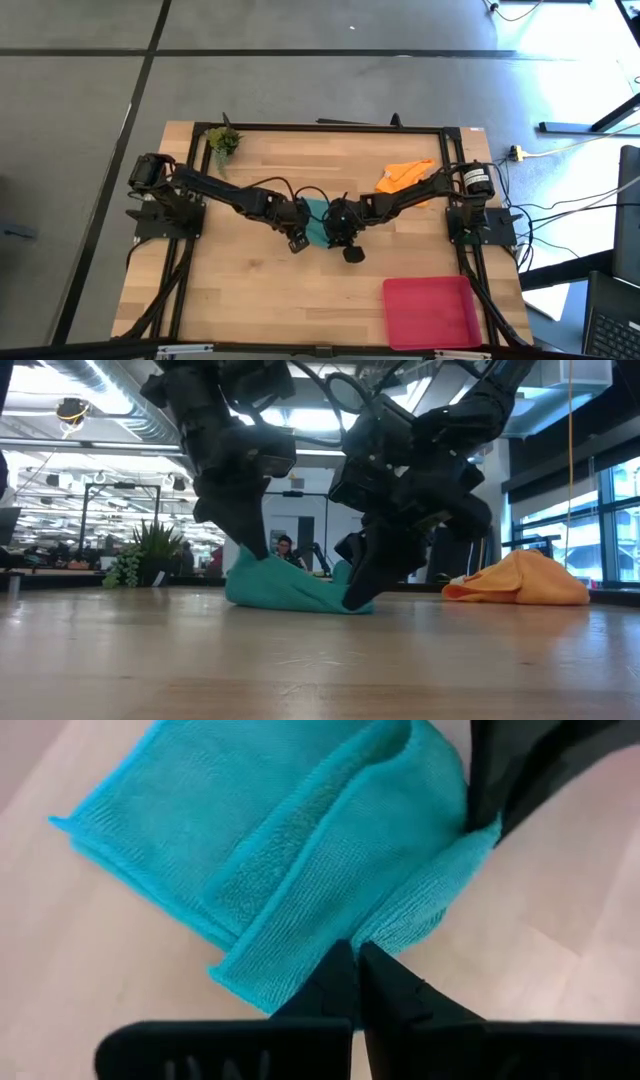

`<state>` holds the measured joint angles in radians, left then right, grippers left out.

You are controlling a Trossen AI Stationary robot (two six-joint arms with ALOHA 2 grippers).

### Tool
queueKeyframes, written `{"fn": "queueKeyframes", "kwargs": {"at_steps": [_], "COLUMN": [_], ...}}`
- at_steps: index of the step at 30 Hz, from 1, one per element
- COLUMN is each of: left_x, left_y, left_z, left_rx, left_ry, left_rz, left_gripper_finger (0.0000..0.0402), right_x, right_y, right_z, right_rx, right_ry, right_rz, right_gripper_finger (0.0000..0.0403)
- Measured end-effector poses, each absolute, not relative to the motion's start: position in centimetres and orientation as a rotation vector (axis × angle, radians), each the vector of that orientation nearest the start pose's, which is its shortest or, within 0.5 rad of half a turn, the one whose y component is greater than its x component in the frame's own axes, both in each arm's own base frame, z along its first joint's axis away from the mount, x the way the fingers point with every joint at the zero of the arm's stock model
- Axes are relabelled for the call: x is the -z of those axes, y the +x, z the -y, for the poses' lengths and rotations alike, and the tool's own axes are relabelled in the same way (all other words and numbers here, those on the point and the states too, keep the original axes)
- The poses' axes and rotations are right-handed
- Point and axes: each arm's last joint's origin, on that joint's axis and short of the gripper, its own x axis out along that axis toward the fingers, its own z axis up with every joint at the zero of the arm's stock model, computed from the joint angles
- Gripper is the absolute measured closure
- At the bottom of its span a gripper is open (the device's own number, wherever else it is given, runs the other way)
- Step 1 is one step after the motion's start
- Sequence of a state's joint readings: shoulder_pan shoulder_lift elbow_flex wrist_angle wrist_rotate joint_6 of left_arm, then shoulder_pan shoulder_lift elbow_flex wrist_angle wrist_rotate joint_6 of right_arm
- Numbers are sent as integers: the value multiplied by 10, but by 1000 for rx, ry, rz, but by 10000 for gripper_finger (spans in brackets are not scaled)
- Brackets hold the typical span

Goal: Roll microfiber towels into tight, uniform cylinder then place into a basket
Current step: Roll the blue microfiber cloth

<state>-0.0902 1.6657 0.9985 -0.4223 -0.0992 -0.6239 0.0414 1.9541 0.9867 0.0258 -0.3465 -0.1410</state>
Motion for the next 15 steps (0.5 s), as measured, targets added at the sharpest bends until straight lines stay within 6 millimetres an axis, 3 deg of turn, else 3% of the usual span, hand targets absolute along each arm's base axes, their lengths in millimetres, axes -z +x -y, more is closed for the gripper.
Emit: {"fn": "queueKeyframes", "kwargs": {"at_steps": [7, 15], "left_x": [-177, -164], "left_y": [321, 329], "left_z": [24, 23], "left_rx": [-391, -434], "left_ry": [-368, -264], "left_rz": [-988, -971], "left_gripper_finger": [401, 401], "right_x": [-104, -104], "right_y": [362, 362], "right_z": [-25, -25], "right_rx": [-421, -428], "right_ry": [12, 15], "right_rz": [-906, -905], "right_gripper_finger": [390, 390]}}
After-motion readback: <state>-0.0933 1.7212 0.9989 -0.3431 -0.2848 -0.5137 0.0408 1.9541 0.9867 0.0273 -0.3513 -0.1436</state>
